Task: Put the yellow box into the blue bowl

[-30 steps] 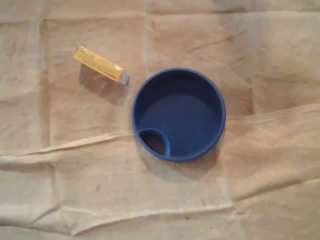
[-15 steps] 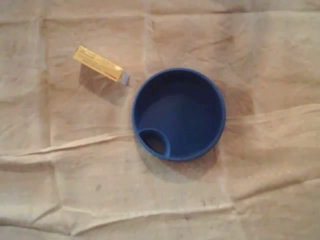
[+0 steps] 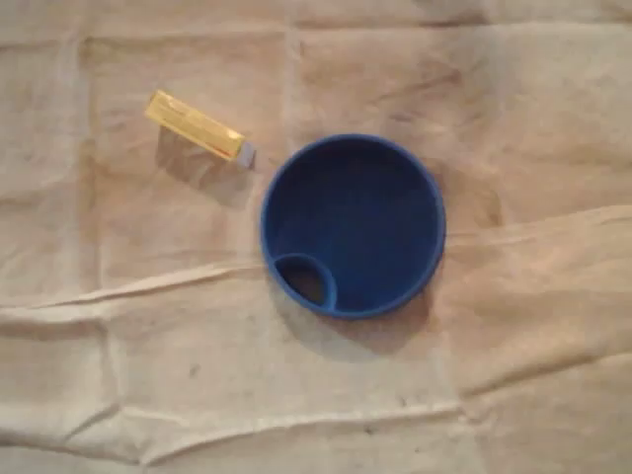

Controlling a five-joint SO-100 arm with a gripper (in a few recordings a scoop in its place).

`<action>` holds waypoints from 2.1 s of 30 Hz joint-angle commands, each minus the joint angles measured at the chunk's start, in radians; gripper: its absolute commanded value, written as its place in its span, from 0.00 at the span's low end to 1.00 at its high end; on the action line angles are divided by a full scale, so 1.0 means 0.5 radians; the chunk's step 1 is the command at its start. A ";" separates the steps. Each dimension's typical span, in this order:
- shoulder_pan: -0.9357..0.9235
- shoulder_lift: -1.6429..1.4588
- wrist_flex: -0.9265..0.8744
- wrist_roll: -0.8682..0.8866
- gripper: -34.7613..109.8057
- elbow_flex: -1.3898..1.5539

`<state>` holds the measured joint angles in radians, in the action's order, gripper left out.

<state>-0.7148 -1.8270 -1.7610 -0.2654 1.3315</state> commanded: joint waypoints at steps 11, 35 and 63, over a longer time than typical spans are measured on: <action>-0.009 0.549 0.009 0.015 0.30 -0.620; 0.000 0.948 0.028 0.006 0.52 -0.647; 0.114 1.491 0.334 0.012 0.52 -1.132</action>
<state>-0.6596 -1.0830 -1.6076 -0.2654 0.8544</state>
